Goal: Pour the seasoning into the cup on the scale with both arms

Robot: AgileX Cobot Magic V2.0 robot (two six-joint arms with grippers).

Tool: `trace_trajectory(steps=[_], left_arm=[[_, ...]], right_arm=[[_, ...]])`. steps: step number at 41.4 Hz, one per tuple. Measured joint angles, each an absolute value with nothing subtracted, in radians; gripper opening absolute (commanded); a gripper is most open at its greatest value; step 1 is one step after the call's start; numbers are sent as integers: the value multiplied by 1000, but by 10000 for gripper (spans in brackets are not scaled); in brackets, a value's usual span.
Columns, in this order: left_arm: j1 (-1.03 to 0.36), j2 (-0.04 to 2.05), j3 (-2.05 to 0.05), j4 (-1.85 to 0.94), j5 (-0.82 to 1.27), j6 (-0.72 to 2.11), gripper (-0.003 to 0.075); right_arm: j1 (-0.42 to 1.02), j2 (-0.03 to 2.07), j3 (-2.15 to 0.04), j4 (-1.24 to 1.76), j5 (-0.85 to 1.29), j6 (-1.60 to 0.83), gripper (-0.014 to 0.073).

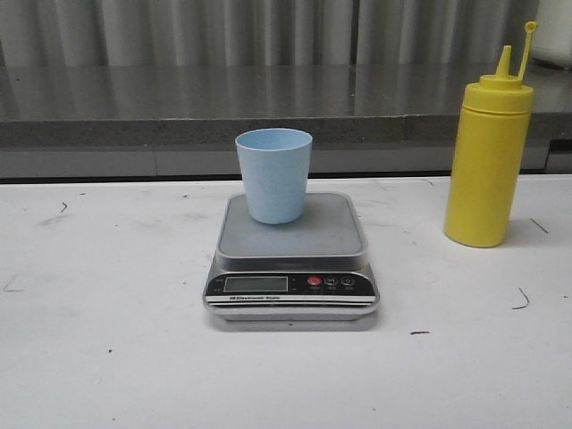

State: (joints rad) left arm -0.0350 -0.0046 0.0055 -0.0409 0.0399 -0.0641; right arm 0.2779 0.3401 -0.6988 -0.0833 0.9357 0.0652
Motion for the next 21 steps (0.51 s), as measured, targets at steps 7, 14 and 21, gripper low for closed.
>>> trace_trajectory(steps=[7, 14, 21], left_arm=[[-35, -5, 5, -41, 40, -64, -20], [-35, -5, 5, -41, 40, -64, -20], [-35, -5, 5, -41, 40, -64, -20]], right_arm=[[168, 216, -508, -79, 716, 43, -67], [75, 93, -305, -62, 506, 41, -67], [38, 0, -136, -60, 332, 39, -67]])
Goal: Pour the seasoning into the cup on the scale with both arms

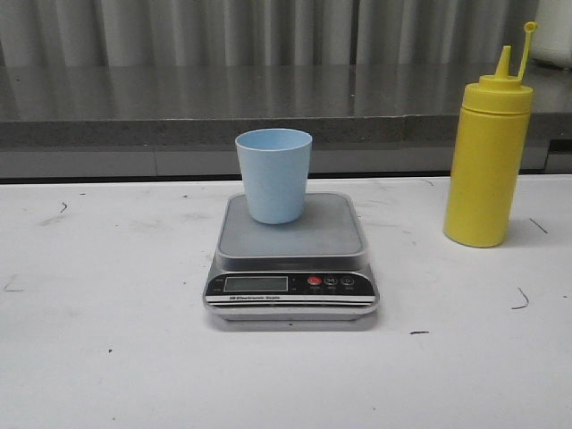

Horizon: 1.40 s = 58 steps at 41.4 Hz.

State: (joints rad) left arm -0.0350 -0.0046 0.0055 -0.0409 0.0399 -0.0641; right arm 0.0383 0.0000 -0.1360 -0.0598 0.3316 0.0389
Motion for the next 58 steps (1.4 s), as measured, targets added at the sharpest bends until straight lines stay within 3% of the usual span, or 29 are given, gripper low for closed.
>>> trace_trajectory(steps=[13, 58], left_arm=[[-35, -5, 5, -41, 38, -64, -20], [-35, -5, 5, -41, 38, -64, -20]], right_arm=[[29, -9, 25, -60, 95, 39, -67], [29, -9, 28, -48, 85, 68, -67]])
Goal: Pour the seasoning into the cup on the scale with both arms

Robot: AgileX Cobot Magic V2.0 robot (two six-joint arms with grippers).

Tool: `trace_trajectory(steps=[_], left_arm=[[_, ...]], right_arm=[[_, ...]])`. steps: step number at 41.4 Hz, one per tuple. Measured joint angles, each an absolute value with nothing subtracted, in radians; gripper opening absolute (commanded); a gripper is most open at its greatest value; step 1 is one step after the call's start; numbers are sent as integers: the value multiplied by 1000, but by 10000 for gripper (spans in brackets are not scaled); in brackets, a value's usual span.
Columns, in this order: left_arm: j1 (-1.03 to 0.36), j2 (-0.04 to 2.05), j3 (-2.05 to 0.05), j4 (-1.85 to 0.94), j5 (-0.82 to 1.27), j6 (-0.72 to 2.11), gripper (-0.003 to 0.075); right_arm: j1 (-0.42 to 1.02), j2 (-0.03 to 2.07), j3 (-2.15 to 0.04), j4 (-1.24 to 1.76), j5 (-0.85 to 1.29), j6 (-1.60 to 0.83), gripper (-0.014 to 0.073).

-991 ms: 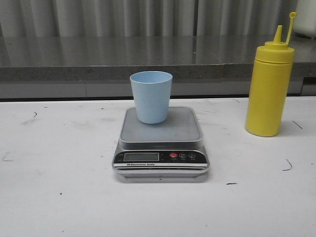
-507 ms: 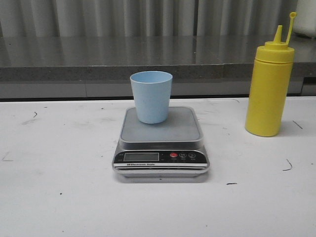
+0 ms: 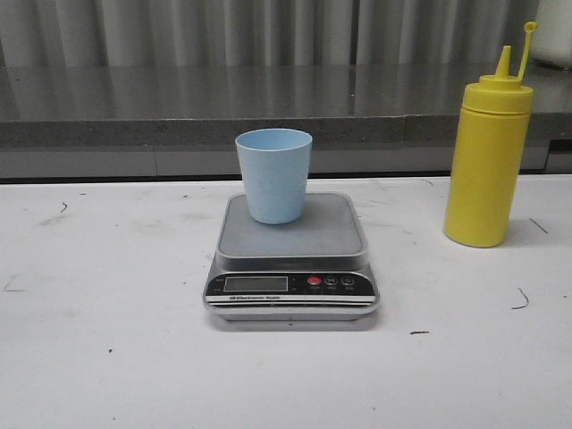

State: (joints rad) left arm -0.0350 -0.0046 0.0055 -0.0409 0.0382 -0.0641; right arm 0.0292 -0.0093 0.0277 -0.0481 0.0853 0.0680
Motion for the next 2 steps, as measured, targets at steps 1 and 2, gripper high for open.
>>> trace_trajectory(steps=[1, 2], left_arm=[[-35, -5, 5, -41, 38, -64, -20], [-35, -5, 5, -41, 38, -64, -20]], right_arm=[[29, -9, 28, -48, 85, 68, -67], [29, -9, 28, -48, 85, 68, -67]])
